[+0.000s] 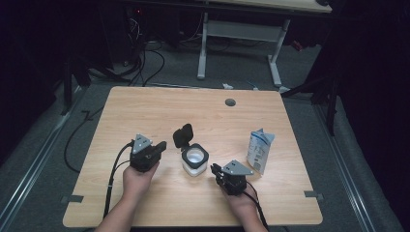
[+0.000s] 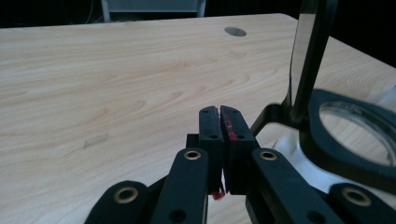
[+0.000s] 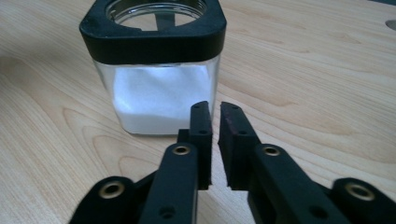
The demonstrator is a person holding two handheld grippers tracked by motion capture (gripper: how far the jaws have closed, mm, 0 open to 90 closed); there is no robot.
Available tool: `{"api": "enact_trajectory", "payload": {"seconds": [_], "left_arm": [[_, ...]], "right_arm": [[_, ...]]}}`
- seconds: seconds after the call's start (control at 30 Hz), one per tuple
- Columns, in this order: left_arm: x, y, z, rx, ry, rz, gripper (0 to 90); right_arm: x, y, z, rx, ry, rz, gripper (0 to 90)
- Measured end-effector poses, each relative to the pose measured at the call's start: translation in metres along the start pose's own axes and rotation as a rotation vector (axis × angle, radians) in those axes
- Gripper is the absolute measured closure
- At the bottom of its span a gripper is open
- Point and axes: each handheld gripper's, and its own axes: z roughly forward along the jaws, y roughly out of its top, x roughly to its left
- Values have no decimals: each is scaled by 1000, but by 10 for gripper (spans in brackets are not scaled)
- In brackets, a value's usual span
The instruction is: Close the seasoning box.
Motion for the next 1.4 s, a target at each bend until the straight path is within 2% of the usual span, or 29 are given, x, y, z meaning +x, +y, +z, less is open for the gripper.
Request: {"api": "enact_trajectory", "payload": {"seconds": [0.13, 0.23, 0.5, 0.9, 1.13, 1.4], "left_arm": [[-6, 8, 6, -6, -11, 2, 896], [-10, 13, 9, -12, -22, 1, 897], [-17, 22, 10, -33, -40, -5, 900], [-18, 17, 8, -43, -55, -24, 900], [-20, 16, 7, -52, -60, -20, 900], [-25, 10, 5, -47, -74, -8, 896]], "right_arm": [[1, 0, 3, 5, 17, 8, 866], [4, -1, 4, 8, 22, -6, 879], [5, -1, 7, 1, 42, -10, 900], [10, 3, 10, -2, 56, -18, 900], [14, 3, 11, -1, 54, -40, 899], [15, 1, 10, 2, 59, -43, 899]]}}
